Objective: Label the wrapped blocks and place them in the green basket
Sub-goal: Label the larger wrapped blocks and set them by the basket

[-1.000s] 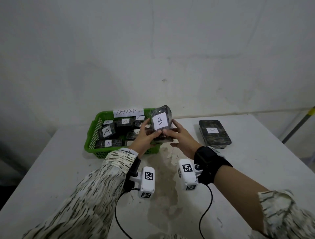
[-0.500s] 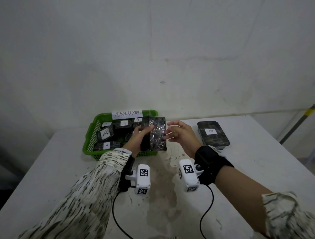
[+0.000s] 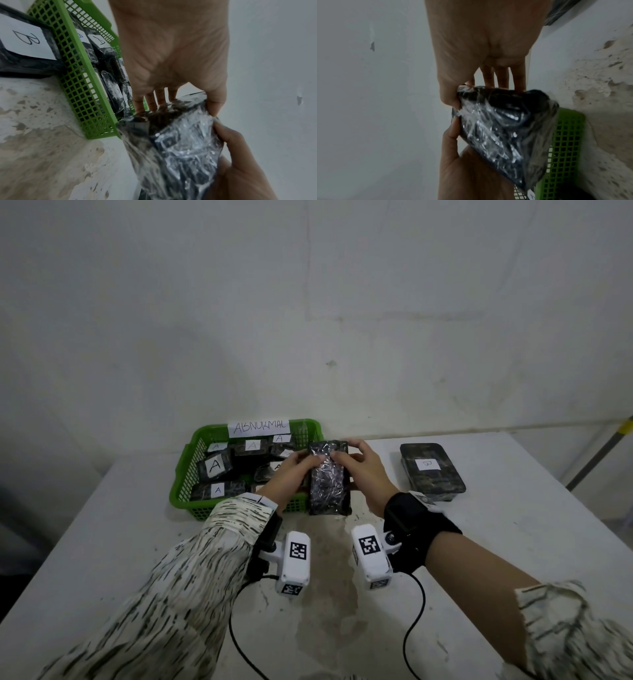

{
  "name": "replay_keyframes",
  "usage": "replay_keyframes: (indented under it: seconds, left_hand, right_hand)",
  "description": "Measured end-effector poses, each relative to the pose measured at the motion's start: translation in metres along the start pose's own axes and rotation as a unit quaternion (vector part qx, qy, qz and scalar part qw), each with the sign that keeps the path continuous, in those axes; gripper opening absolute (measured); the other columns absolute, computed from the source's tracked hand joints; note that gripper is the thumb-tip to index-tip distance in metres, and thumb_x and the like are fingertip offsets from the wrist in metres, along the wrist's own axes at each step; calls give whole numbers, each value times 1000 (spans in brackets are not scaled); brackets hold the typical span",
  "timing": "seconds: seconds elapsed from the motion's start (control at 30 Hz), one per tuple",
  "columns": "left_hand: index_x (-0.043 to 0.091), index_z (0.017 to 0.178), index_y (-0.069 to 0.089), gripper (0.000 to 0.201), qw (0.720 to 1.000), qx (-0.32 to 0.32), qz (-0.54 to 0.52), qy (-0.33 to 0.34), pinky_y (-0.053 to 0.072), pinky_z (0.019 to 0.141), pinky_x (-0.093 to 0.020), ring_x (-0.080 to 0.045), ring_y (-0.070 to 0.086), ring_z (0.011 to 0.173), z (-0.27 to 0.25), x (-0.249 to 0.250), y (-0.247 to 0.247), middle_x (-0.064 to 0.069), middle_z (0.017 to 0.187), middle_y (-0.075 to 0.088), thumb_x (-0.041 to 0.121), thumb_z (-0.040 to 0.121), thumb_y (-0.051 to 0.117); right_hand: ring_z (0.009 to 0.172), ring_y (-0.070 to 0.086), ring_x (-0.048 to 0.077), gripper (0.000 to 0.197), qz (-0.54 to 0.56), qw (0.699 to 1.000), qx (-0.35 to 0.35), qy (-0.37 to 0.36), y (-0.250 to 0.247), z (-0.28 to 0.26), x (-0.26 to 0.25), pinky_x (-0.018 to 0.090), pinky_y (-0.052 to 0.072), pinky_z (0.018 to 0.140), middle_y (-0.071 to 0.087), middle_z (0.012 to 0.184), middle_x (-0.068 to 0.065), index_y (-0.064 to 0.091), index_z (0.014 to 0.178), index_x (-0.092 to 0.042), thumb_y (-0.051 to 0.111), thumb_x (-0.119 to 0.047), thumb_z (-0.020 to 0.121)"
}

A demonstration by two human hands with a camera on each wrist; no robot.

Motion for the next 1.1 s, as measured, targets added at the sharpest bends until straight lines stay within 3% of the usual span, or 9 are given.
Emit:
replay_keyframes:
  seconds: [0.13, 0.23, 0.37, 0.5, 0.7, 0.83, 0.9, 1.0, 1.1]
  left_hand:
    - [4, 127, 50, 44, 1000, 29, 0, 7, 51, 85, -35, -25, 63, 102, 4, -2, -7, -13, 116, 64, 28, 91, 57]
    - [7, 125, 54, 40, 1000, 11, -17, 0, 49, 93, -40, -25, 62, 106, 3, -5, -3, -11, 117, 65, 29, 92, 55]
    - [12, 128, 50, 35, 1000, -12, -16, 18, 52, 83, -32, -19, 63, 98, -1, -3, 3, -9, 115, 63, 18, 94, 51]
    - [12, 132, 47, 37, 999, 6, -38, 29, 50, 92, -40, -26, 62, 101, 0, 4, 0, -11, 115, 63, 17, 95, 49]
    - [18, 141, 34, 58, 999, -43, 0, -12, 40, 105, -51, -31, 54, 119, -3, 1, 7, -13, 128, 56, 8, 89, 58]
    - [23, 145, 24, 60, 999, -14, -35, -14, 49, 91, -45, -30, 56, 111, -4, 2, 3, -12, 129, 53, 15, 93, 53]
    - [32, 145, 18, 60, 999, -1, -48, -13, 52, 81, -41, -29, 57, 106, -3, 4, 1, -10, 128, 51, 21, 95, 50]
    - [29, 143, 24, 47, 998, -4, -64, -28, 51, 80, -44, -32, 53, 111, -3, 4, 1, -9, 132, 46, 23, 100, 40]
    - [26, 140, 33, 40, 996, -16, -71, -56, 50, 84, -48, -32, 52, 115, -3, 1, -2, -12, 134, 49, 26, 100, 39]
  right_hand:
    - [92, 65, 18, 49, -3, 997, -77, 29, 5, -4, 5, 29, 51, 71, 63, 111, 8, 41, 132, -31, 64, -21, 90]
    - [97, 65, 24, 61, -18, 998, -61, 10, 6, -2, 7, 32, 53, 79, 59, 117, 16, 37, 141, -28, 64, -13, 88]
    - [94, 66, 23, 65, 29, 998, -43, 27, 6, 3, 8, 33, 55, 78, 61, 118, 16, 33, 145, -25, 64, -10, 89]
    - [98, 65, 24, 72, 67, 990, -116, 52, 11, 0, 8, 36, 53, 86, 64, 116, 13, 27, 142, -39, 59, -1, 89]
    - [101, 62, 30, 78, 40, 996, -67, 48, 7, 3, 11, 51, 46, 98, 62, 121, 21, 23, 148, -30, 60, -2, 86]
    - [102, 66, 22, 84, 85, 986, -131, 65, 8, -1, 7, 43, 49, 97, 66, 110, -3, 10, 152, -32, 58, -3, 90]
    - [107, 63, 18, 85, 71, 983, -158, 62, 11, -3, 5, 38, 50, 93, 62, 117, -6, 7, 152, -35, 59, -9, 91]
    - [116, 55, 17, 63, 10, 987, -154, 53, 13, -8, 4, 37, 49, 91, 51, 136, -3, 25, 147, -41, 57, -29, 94]
    - [115, 55, 19, 35, -18, 994, -111, 15, 7, -8, 0, 31, 52, 82, 51, 133, -4, 50, 134, -33, 49, -33, 99]
Point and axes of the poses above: each hand's wrist, its own z-axis towards the middle knuckle, its own y-axis out of the palm, x = y × z, the point moved 5 cm from there along z, towards the middle knuckle
